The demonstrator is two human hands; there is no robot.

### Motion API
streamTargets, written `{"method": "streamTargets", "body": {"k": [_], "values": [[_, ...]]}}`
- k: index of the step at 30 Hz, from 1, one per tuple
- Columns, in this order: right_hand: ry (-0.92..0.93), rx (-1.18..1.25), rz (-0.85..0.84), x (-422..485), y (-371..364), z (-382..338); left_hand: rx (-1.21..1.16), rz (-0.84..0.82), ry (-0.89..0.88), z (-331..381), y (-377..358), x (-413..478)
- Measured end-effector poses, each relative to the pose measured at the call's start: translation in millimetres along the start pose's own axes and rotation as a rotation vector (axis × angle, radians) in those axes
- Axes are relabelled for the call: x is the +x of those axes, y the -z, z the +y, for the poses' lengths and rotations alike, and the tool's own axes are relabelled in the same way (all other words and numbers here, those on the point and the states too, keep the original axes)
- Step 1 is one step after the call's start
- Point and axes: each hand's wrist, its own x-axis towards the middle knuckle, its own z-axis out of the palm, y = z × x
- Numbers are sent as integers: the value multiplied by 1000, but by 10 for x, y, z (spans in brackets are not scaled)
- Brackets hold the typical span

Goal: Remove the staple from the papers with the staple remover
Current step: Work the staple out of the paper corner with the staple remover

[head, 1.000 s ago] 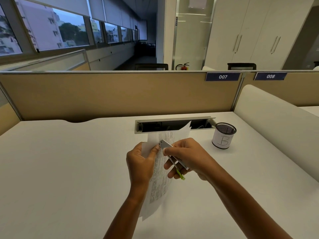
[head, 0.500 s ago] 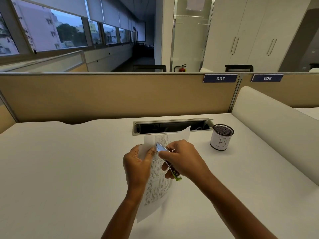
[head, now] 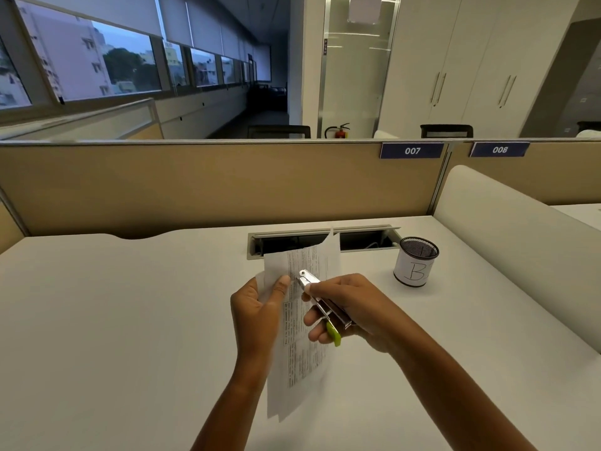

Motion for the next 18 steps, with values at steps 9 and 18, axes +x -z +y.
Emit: {"method": "streamTargets", "body": {"k": [9,18], "values": [[-29,125,-42,-27,-14,17,-41,-14,18,-27,-71,-60],[-11,132,-2,-13,-78,30,71,104,-16,-58,-108,-86]]}}
